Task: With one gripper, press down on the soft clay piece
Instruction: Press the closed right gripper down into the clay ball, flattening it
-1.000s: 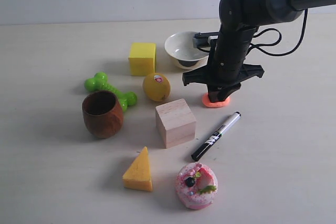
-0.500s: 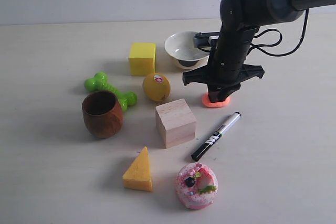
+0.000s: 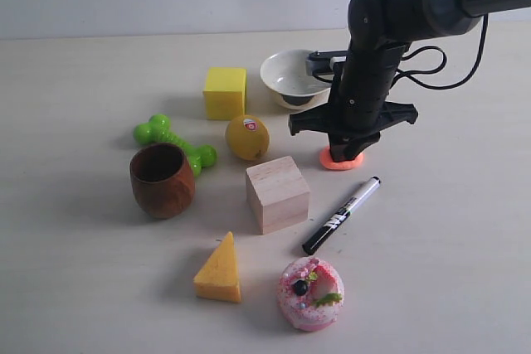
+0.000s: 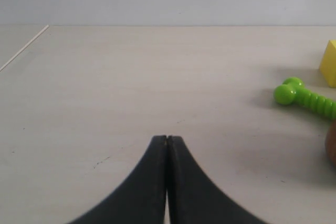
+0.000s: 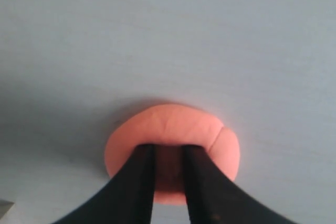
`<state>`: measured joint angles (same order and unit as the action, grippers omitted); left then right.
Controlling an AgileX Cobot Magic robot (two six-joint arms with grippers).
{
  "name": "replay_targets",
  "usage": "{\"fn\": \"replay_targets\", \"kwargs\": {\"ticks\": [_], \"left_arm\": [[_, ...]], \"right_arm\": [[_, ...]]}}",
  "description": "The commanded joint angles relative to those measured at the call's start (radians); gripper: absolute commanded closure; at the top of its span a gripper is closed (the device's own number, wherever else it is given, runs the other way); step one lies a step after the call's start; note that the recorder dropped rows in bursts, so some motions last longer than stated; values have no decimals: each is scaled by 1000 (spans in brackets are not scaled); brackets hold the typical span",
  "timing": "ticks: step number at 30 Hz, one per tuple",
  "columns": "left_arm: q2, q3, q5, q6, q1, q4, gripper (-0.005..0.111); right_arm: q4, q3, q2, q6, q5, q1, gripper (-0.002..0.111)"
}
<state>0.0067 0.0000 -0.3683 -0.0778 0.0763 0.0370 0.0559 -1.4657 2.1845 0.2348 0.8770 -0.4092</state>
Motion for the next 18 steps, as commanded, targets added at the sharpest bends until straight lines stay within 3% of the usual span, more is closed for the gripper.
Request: {"fn": "replay_targets", "kwargs": {"ticks": [1,18], "left_arm": [[-7,0,8,2,-5,2,107],[-7,0,8,2,-5,2,107]], "right_arm": [[-2,14,-15,-6,7,2,87],[-2,14,-46,-6,9,2,93]]}}
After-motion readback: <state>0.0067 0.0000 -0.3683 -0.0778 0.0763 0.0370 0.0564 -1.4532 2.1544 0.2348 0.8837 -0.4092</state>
